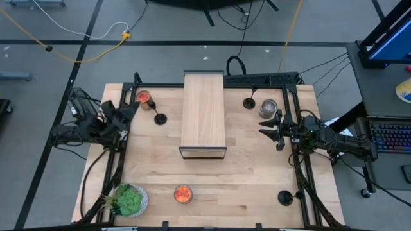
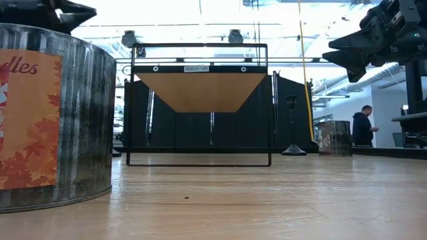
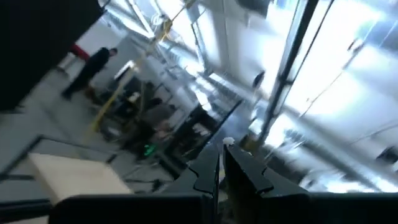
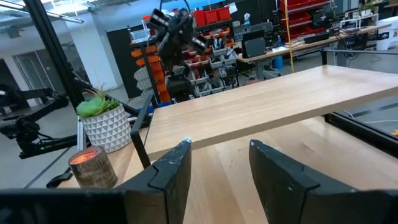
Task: Pick & Place candle stick holders
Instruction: Put the top orange scented candle on the shelf
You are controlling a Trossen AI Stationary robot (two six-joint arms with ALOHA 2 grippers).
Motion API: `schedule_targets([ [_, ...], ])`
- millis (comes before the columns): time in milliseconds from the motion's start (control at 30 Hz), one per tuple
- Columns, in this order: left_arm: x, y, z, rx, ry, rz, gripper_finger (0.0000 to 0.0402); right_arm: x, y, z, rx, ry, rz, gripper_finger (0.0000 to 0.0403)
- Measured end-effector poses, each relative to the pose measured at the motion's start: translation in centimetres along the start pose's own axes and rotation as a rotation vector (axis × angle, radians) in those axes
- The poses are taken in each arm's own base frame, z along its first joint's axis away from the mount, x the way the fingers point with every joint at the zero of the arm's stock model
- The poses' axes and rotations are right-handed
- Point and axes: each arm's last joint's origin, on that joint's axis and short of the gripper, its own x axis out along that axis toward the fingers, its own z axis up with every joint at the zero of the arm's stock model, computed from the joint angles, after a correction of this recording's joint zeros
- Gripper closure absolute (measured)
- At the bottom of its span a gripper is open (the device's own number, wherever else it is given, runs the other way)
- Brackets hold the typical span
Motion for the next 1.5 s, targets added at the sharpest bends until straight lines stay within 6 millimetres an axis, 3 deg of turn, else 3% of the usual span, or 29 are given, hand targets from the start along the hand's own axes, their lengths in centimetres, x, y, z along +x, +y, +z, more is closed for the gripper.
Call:
schedule_targets([
  [267, 2.5, -2.5, 2.4, 0.166, 0.231, 0.286, 0.0373, 0.0, 0.0, 0.2, -0.003, -0.017, 0.004, 0.0248],
  [567, 5.9, -5.6, 6.7, 0.371, 0.332, 0.655, 0.0373, 0.0, 0.0, 0.2, -0.003, -0.015, 0.004, 0.0248],
  [767, 7.7, -5.5, 7.9, 0.360, 0.461, 0.887, 0.0373, 0.0, 0.0, 0.1, -0.001, -0.015, 0.004, 0.0248],
  [1067, 9.5, -1.6, 8.0, 0.199, 0.617, 1.246, 0.0373, 0.0, 0.0, 0.1, 0.000, -0.015, 0.004, 0.0248],
  [1500, 11.3, 7.2, 9.6, 0.100, 0.826, 1.550, 0.0373, 0.0, 0.0, 0.1, 0.000, -0.014, 0.004, 0.0248],
])
